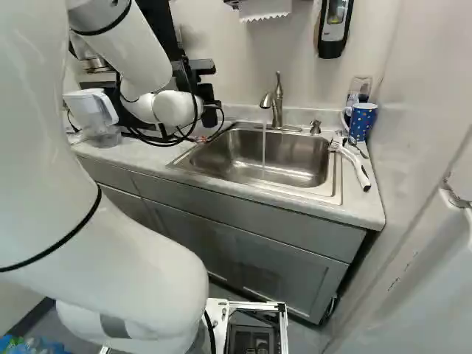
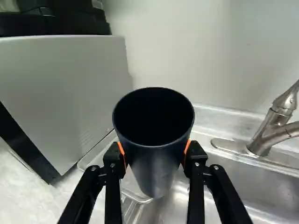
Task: Rinse the cup and place it in the tray
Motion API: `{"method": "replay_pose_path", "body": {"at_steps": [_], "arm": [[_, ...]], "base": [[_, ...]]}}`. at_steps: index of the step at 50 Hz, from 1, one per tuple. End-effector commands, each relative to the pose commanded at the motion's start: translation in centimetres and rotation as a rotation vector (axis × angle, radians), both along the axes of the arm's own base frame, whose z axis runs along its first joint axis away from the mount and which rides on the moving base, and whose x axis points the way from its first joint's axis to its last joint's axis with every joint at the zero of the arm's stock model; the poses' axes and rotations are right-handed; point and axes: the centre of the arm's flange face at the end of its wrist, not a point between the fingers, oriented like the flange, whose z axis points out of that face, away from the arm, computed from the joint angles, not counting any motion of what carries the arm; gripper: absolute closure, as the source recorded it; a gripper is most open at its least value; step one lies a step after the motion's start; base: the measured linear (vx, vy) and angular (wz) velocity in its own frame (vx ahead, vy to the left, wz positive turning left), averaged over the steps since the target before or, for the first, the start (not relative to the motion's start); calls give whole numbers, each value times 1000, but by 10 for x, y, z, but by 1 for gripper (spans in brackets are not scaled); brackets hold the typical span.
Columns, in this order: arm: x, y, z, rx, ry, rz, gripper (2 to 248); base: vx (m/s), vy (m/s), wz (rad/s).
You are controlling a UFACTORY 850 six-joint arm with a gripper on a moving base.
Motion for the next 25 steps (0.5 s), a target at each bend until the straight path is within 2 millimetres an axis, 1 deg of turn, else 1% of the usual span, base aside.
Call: {"method": "replay_pose_path", "body": {"at_steps": [25], "arm": [[2,-36,-24,0,52,-79,125]], "base": [[0,0,0]]}}
